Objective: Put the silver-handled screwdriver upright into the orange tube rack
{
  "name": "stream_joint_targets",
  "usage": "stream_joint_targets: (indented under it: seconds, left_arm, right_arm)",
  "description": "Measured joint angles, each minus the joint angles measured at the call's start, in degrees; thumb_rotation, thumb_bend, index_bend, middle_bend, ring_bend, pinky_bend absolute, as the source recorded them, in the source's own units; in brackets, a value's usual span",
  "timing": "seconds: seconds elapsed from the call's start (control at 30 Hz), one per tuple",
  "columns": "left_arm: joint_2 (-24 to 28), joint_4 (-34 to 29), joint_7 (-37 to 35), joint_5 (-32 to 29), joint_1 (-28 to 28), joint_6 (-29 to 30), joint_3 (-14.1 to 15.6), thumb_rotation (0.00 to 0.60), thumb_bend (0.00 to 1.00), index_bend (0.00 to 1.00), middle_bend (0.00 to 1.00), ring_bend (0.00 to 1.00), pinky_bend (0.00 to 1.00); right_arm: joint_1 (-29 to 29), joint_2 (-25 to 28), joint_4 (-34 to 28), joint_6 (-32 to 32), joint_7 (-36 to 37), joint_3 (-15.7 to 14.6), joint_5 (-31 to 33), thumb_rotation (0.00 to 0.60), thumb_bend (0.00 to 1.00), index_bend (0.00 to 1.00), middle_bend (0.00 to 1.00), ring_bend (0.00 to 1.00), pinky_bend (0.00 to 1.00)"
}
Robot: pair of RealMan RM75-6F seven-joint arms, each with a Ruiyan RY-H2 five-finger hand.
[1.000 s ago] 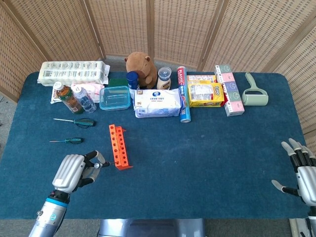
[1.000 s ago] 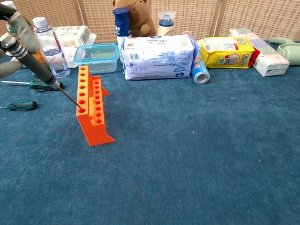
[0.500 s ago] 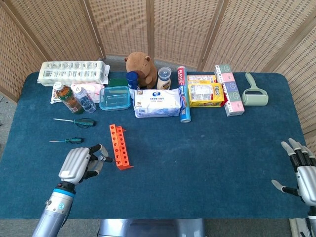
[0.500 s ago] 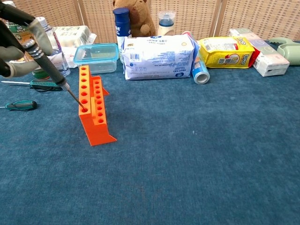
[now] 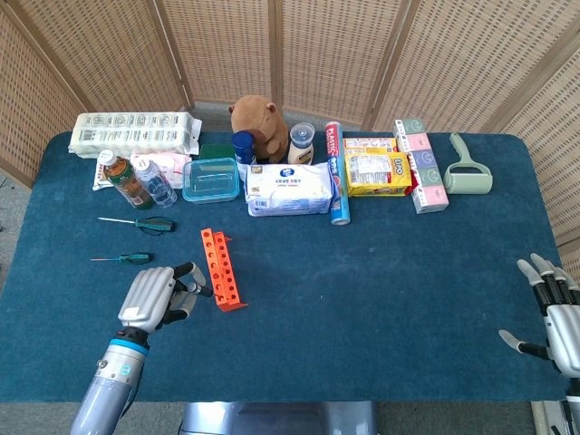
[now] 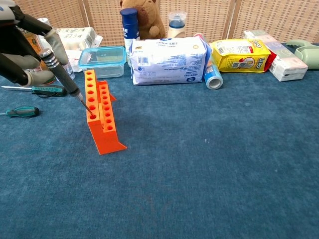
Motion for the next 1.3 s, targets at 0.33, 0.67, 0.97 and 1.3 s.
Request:
stream_joint_targets:
  seconds: [0.33,0.67,0.97,1.3]
  left_arm:
    - [-3.6,0.0,7.7,-5.7,-4.4,4.2,-1.4,0.600,0.42,0.50,1.00,1.00,1.00]
    - [-7.7,0.0,11.9,-8.7,-7.5,9.0,-1.3,0.600,0.42,0.50,1.00,1.00,1.00]
    - [-9.3,0.0,13.8,-9.8,-8.8,11.1,-0.9,0.600,0.42,0.50,1.00,1.00,1.00]
    - [-10.1,0.0,14.5,-11.6,-9.8,12.4,-0.8,0.600,0.42,0.50,1.00,1.00,1.00]
  right_arm:
    - [0.0,0.1,-0.1,-0.1,0.0,-0.1,-0.1,0.600,0.00,0.04,0.00,0.00,0.00]
    - [0.0,0.3,-0.1,0.0,0.6,0.0,0.0,0.600,0.00,0.04,0.00,0.00,0.00]
    - [-0.1,0.5,-0.1,0.2,1.1,0.0,-0.2,0.600,0.00,0.04,0.00,0.00,0.00]
    - [-0.2,0.8,0.0,0.3,1.9,0.0,-0.2,0.600,0.00,0.04,0.00,0.00,0.00]
